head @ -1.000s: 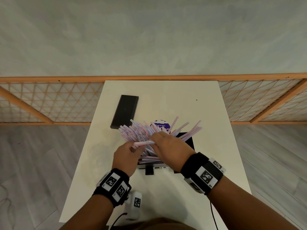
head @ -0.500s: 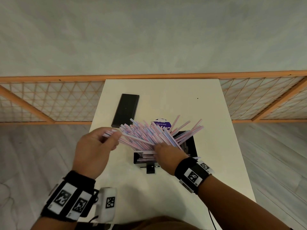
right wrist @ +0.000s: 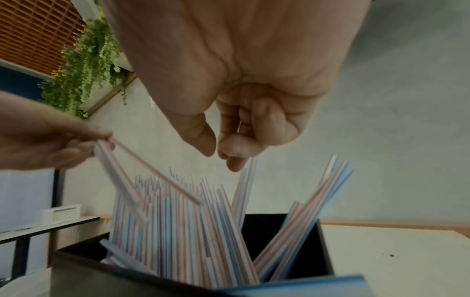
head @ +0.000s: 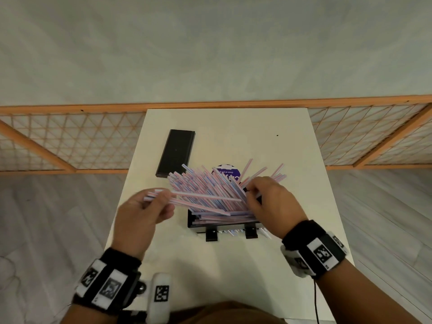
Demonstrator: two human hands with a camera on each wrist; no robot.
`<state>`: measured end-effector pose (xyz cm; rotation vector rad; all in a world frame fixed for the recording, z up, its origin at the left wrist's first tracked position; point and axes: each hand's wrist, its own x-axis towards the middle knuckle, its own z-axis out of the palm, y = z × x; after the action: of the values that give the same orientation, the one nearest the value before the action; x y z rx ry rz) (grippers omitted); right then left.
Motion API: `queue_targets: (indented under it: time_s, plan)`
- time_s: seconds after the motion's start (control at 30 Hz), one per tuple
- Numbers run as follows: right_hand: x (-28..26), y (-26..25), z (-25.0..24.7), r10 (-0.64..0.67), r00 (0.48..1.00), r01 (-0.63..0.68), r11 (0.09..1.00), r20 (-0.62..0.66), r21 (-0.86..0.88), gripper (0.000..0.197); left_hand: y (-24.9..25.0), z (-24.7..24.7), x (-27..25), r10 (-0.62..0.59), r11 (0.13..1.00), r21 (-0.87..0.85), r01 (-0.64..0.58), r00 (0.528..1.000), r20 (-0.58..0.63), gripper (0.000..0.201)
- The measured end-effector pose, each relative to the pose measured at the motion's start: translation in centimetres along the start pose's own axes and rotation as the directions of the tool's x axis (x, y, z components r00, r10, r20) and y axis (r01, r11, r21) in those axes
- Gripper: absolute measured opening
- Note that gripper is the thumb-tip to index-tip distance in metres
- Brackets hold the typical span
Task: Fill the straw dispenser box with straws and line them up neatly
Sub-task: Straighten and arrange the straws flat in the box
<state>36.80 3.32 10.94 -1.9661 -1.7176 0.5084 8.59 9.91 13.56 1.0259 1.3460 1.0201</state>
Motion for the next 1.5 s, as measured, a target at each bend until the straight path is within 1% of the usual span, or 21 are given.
queue_targets:
  time_s: [0.13,0.17,0.23,0.3,0.37,0.47,0.53,0.6,0.67,0.77,0.83,0.9,0.93,1.0,1.07,1.1,1.17,1.23,1.3,1.4,1.5]
  plan:
    - [-0.3,0.8,0.4,0.016,1.000,-0.016,0.999,-0.025,0.033,0.014,-4.7,2.7,0.2,-0.244,0.965,-0.088,0.246,0.969,0.035,0.004]
    - [-0.4,0.8,0.7,0.016,1.000,-0.016,0.999,0.000,0.032,0.016,-5.5,3.3,0.1,-0.277,0.956,-0.091,0.279,0.960,0.038,0.006]
    - [-0.6,0.9,1.4,-0.014,0.998,0.014,1.000,0.067,0.008,0.022,-6.5,4.2,0.0,-0.280,0.960,-0.020,0.281,0.959,0.042,0.010]
    - [-0.8,0.9,2.1,-0.052,0.988,0.058,0.998,0.142,-0.033,0.027,-6.8,4.6,0.0,-0.218,0.970,0.116,0.212,0.975,0.034,0.010]
    - [-1.0,1.1,2.9,-0.077,0.974,0.091,0.994,0.213,-0.058,0.027,-7.0,4.3,0.1,-0.120,0.962,0.250,0.109,0.992,0.030,0.019]
    - [-1.0,1.4,4.3,-0.105,0.948,0.139,0.986,0.301,-0.092,0.028,-6.8,3.3,0.5,0.035,0.856,0.514,-0.052,0.998,0.042,0.031]
    - [-0.9,1.6,5.2,-0.133,0.926,0.205,0.963,0.353,-0.175,0.036,-6.5,2.8,0.3,0.107,0.787,0.604,-0.125,0.992,0.067,0.030]
    - [-0.8,1.6,5.5,-0.150,0.905,0.268,0.928,0.399,-0.258,0.041,-6.5,2.4,0.2,0.145,0.747,0.640,-0.180,0.984,0.107,0.028]
    - [-0.8,1.2,5.5,-0.170,0.888,0.319,0.897,0.427,-0.307,0.043,-6.8,2.1,0.2,0.137,0.701,0.676,-0.225,0.974,0.182,0.030]
    - [-0.7,0.4,5.5,-0.076,0.902,0.234,0.914,0.426,-0.332,0.049,-7.7,2.4,0.2,0.083,0.581,0.764,-0.280,0.955,0.286,0.036]
    - [-1.0,-0.1,5.7,-0.030,0.901,0.200,0.913,0.432,-0.355,0.052,-8.0,2.8,-0.1,0.106,0.489,0.808,-0.327,0.942,0.318,0.036]
    - [-1.5,-0.7,5.9,-0.049,0.898,0.225,0.905,0.436,-0.361,0.048,-8.3,3.2,-0.3,0.165,0.411,0.816,-0.406,0.914,0.371,0.029]
    - [-1.8,-0.9,5.8,-0.076,0.899,0.244,0.905,0.432,-0.348,0.045,-8.4,3.3,-0.4,0.190,0.363,0.811,-0.459,0.888,0.418,0.027]
    - [-2.6,-1.1,5.3,-0.141,0.903,0.258,0.933,0.406,-0.250,0.040,-8.9,3.6,-0.6,0.200,0.261,0.790,-0.555,0.831,0.518,0.033]
    - [-3.6,-0.7,3.9,-0.204,0.920,0.248,0.964,0.333,-0.092,0.035,-9.1,3.8,-0.6,0.191,0.224,0.783,-0.580,0.814,0.548,0.037]
    - [-4.3,-0.3,2.9,-0.214,0.936,0.232,0.972,0.278,-0.033,0.029,-9.1,3.8,-0.6,0.199,0.235,0.783,-0.576,0.817,0.541,0.035]
    - [-5.6,1.2,0.7,-0.159,0.974,0.160,0.987,0.159,0.007,0.015,-8.9,3.8,-0.5,0.229,0.277,0.767,-0.578,0.815,0.532,0.027]
    - [-7.0,3.2,-1.0,-0.045,0.997,0.045,0.999,0.069,0.013,0.009,-8.6,4.0,-0.2,0.249,0.311,0.736,-0.601,0.799,0.547,0.017]
    - [-8.3,5.7,-1.5,0.091,0.995,-0.093,0.995,0.030,0.041,0.008,-8.4,4.3,0.0,0.253,0.322,0.699,-0.638,0.770,0.586,0.015]
    - [-9.3,9.4,0.2,0.294,0.953,-0.297,0.954,0.074,0.039,0.011,-8.0,5.3,0.3,0.244,0.335,0.643,-0.689,0.722,0.647,0.023]
    - [-9.1,11.7,3.9,0.429,0.862,-0.425,0.902,0.270,-0.077,0.038,-7.8,6.6,0.4,0.210,0.319,0.576,-0.752,0.649,0.731,0.026]
